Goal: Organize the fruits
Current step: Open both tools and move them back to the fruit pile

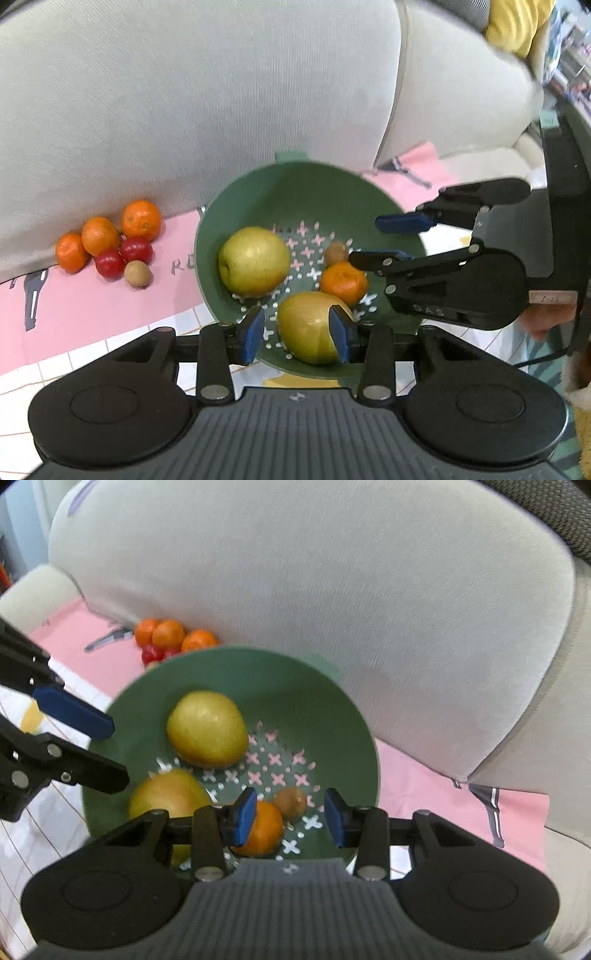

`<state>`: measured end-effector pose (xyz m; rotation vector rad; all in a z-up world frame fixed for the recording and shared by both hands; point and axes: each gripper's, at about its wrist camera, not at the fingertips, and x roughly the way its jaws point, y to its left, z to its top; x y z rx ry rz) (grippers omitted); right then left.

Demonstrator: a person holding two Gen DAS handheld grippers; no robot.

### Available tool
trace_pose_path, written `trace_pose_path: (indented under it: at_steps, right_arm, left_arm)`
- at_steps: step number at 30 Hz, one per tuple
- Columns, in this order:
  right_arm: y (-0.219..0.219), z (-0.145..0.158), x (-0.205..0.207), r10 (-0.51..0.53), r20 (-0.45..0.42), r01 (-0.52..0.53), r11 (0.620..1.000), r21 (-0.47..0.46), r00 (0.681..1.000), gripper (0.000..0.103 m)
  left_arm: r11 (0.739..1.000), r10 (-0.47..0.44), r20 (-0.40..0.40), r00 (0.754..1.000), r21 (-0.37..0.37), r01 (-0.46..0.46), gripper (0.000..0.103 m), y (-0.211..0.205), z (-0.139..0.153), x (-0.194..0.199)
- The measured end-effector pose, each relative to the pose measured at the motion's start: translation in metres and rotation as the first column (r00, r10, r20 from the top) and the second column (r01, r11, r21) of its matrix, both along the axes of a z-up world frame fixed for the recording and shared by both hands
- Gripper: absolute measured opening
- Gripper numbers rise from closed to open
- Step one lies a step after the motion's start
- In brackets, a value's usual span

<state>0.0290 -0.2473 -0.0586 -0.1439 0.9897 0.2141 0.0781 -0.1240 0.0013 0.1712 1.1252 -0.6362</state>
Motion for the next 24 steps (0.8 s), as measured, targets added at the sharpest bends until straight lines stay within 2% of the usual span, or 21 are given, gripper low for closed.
trace_pose_path:
  at_steps: [9,15,19,24]
  right_arm:
    - [0.024,0.018,-0.032,-0.093,0.113,0.079,0.989,0.122,0.989,0.045]
    - [0.048,0.029,-0.054,-0.134,0.195,0.104,0.982,0.158,0.972,0.046]
    - [0.071,0.037,-0.065,-0.137,0.238,0.094,0.979,0.183,0.962,0.046]
    - [0.105,0.044,-0.072,-0.139,0.269,0.081,0.973,0.217,0.953,0.046]
  left_arm:
    - [0.996,0.088,0.153,0.984,0.005,-0.09,0.047,0.035,0.018,-0.03]
    - [0.987,0.148,0.228,0.962,0.029,-0.158,0.047,0.074,0.024,-0.05]
    - [0.984,0.156,0.281,0.947,0.043,-0.175,0.048,0.094,0.026,-0.064]
    - [0.977,0.199,0.295,0.935,0.02,-0.214,0.048,0.119,0.024,-0.071]
